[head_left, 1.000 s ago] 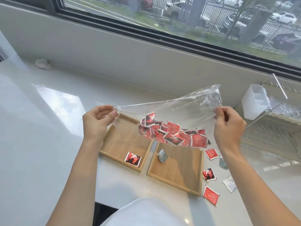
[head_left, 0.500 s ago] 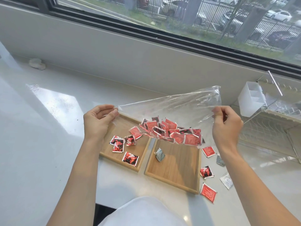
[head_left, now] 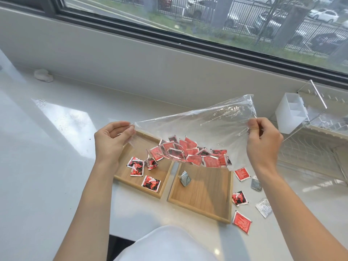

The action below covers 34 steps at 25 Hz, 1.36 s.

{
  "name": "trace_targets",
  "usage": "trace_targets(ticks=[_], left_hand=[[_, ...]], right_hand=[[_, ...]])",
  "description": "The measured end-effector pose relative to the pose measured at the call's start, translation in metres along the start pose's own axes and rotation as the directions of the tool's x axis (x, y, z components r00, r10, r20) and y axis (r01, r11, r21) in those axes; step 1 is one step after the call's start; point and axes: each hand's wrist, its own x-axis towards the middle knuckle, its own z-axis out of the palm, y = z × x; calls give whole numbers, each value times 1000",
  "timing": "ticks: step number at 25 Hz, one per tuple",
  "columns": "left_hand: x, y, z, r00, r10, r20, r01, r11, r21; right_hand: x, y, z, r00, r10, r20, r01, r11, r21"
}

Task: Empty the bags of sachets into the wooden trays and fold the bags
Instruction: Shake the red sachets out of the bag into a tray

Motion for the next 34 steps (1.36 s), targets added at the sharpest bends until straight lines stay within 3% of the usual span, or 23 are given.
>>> trace_targets(ticks=[34], left_hand=[[-2,5,-4,999,43,14,-43,999,12]], right_hand=[[5,0,-8,999,-30,36,29,1000,11]])
